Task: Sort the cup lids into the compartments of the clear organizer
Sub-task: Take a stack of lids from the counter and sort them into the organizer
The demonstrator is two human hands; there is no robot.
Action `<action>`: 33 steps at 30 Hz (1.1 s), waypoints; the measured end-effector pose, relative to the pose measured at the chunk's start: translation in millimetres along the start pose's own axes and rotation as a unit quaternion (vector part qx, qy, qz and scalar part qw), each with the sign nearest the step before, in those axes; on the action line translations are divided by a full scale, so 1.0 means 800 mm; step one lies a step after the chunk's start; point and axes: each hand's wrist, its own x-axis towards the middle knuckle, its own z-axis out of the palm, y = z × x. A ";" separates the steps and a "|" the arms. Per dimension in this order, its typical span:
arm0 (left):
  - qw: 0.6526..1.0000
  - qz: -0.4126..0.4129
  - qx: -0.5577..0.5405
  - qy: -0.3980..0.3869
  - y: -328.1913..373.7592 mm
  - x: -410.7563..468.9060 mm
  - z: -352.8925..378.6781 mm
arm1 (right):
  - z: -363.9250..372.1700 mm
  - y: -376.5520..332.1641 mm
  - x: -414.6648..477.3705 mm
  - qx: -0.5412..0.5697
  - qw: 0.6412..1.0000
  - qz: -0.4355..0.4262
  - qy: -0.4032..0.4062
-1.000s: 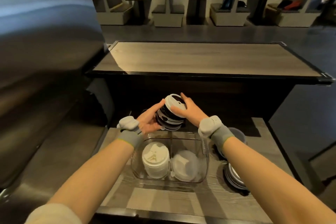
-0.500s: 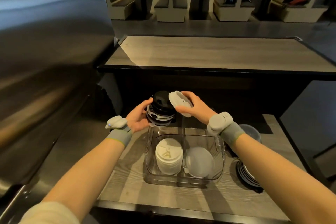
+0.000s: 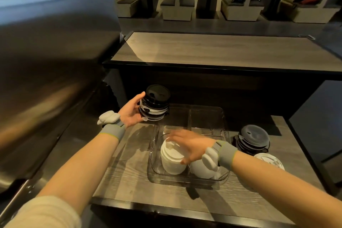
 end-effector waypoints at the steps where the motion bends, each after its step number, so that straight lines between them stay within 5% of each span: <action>1: 1.000 0.000 0.002 0.000 -0.002 0.000 0.000 | 0.005 0.002 0.001 -0.026 1.000 -0.007 0.008; 5: 1.000 -0.005 0.016 -0.007 -0.010 -0.002 0.000 | -0.003 0.003 0.002 -0.010 0.999 0.008 0.053; 7: 1.000 -0.007 0.026 -0.010 -0.012 -0.002 0.002 | -0.027 -0.003 0.004 0.108 0.975 0.041 0.190; 10: 0.999 -0.007 0.037 -0.026 -0.013 -0.001 0.006 | -0.070 -0.012 0.016 0.207 0.888 0.058 0.407; 15: 0.996 0.001 0.082 -0.038 -0.017 0.003 0.008 | -0.101 -0.016 0.051 0.223 0.927 0.086 0.289; 30: 0.999 0.009 0.012 -0.050 -0.011 0.025 -0.016 | -0.107 0.008 0.043 0.449 0.821 0.098 0.338; 33: 0.999 0.023 -0.023 -0.027 -0.002 0.030 -0.028 | -0.102 0.022 0.038 0.421 0.837 0.132 0.324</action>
